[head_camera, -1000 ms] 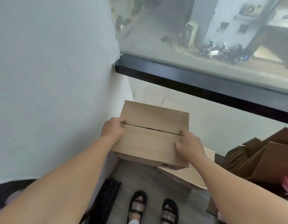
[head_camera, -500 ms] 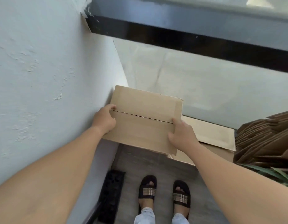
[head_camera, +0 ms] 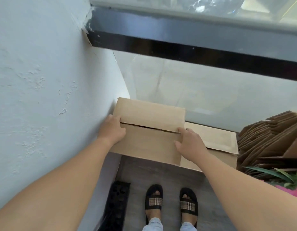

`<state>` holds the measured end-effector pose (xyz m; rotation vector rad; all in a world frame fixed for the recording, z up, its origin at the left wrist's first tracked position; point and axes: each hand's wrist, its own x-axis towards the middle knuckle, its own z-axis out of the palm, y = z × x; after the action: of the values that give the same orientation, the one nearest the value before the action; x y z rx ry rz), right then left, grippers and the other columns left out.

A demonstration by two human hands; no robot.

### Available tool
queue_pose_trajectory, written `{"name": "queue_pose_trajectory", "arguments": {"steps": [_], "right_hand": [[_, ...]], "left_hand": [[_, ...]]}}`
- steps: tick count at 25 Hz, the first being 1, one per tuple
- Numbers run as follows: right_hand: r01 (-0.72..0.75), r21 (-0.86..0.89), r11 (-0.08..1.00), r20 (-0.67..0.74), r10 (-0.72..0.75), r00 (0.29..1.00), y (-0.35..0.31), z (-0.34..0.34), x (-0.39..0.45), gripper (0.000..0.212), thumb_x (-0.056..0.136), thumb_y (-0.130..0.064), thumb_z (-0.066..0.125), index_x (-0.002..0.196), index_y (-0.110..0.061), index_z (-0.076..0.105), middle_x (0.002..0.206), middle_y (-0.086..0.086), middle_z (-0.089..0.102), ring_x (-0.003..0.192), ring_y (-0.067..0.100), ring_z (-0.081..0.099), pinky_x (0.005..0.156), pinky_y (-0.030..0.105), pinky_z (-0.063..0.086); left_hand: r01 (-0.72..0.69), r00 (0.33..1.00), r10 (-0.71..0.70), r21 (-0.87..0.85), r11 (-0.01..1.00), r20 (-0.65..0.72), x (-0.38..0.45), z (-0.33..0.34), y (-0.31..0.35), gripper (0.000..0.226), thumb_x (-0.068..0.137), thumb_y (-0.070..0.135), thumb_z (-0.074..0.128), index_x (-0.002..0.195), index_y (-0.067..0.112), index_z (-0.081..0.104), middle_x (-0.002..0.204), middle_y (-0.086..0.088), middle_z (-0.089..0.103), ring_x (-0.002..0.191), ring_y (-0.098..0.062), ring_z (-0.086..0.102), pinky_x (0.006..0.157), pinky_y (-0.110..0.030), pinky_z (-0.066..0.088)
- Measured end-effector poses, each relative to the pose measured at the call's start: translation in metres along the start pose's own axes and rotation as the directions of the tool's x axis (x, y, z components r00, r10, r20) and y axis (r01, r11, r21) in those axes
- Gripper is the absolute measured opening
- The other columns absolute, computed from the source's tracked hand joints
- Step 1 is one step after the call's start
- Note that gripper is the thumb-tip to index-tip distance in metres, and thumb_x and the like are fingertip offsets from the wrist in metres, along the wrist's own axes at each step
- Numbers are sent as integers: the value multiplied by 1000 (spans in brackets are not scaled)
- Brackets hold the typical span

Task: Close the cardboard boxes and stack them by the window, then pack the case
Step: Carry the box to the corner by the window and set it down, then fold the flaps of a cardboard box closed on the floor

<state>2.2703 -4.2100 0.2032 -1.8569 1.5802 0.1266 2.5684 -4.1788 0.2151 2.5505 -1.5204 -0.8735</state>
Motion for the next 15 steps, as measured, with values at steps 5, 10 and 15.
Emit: {"name": "queue_pose_trajectory", "arguments": {"steps": [5, 10, 15], "right_hand": [[-90, 42, 995, -28, 92, 995, 8, -75, -31, 67, 94, -53, 53, 149, -18, 44, 149, 3, 50, 134, 26, 48, 108, 37, 39], [-174, 152, 973, -144, 196, 970, 24, -162, -95, 71, 95, -60, 45, 153, -18, 40, 155, 3, 44, 141, 25, 41, 112, 37, 32], [-293, 349, 890, -302, 403, 864, 75, -242, -205, 68, 95, -57, 45, 152, -19, 41, 152, 5, 48, 138, 28, 43, 111, 41, 37]], "left_hand": [[-115, 992, 110, 97, 989, 54, -30, -42, 77, 66, 86, 54, 57, 143, 23, 49, 146, -12, 49, 131, -32, 48, 106, -40, 42], [-326, 937, 313, 67, 943, 154, -71, -67, 177, 70, 88, 65, 46, 142, 21, 51, 142, -5, 57, 129, -27, 53, 101, -37, 44], [-600, 787, 570, 76, 797, 236, -146, -97, 323, 71, 88, 66, 43, 145, 22, 48, 148, -1, 51, 134, -23, 48, 105, -36, 41]]}}
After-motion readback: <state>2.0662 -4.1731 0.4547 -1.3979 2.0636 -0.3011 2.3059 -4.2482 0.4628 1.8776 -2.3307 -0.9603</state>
